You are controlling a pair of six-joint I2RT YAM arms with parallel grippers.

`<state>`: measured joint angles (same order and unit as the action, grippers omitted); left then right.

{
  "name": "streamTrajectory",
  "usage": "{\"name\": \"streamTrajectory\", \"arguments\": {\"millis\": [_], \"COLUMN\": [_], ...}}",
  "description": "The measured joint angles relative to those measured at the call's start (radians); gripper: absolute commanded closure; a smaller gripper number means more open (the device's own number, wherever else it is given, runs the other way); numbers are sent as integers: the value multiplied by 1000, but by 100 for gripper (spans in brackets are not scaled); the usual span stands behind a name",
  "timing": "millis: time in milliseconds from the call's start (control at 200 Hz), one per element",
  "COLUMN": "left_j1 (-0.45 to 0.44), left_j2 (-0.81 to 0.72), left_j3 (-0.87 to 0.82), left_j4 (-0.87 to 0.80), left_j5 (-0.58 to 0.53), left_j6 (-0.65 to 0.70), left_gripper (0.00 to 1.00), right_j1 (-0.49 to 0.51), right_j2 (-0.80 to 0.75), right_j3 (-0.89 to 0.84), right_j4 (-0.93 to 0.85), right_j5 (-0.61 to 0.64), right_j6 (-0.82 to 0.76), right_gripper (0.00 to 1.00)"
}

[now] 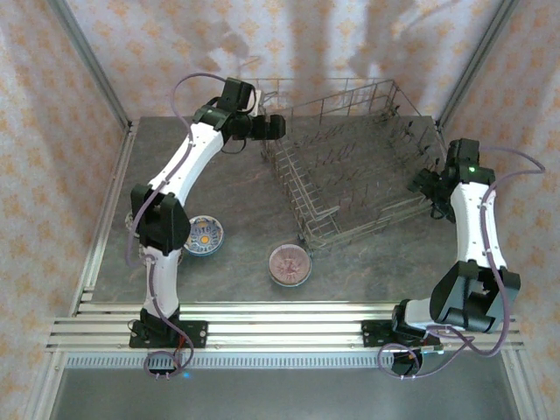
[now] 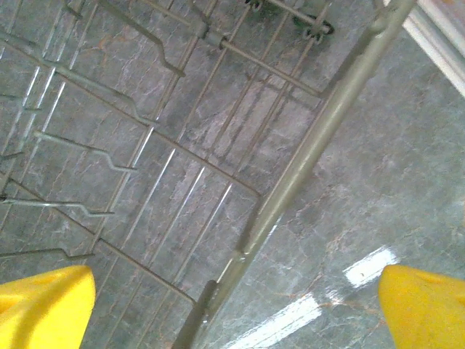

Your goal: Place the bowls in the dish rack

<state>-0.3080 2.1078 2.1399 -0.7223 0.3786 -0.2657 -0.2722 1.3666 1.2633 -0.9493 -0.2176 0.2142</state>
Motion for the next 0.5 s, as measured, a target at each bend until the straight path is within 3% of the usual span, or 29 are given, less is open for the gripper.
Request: {"name": "streamTrajectory", "arguments": {"millis": [501], "left_j1": [27], "left_j2": [61], "left_j3": [0], "left_j4": [183], "left_j5": [169], "left_j6": [-10], "left_gripper": [2], "right_j1": [24], "right_j2": [1], "right_j3": [-1], "right_j4": [2], "right_j5": [-11], "right_j6": [11], "right_gripper": [0]}}
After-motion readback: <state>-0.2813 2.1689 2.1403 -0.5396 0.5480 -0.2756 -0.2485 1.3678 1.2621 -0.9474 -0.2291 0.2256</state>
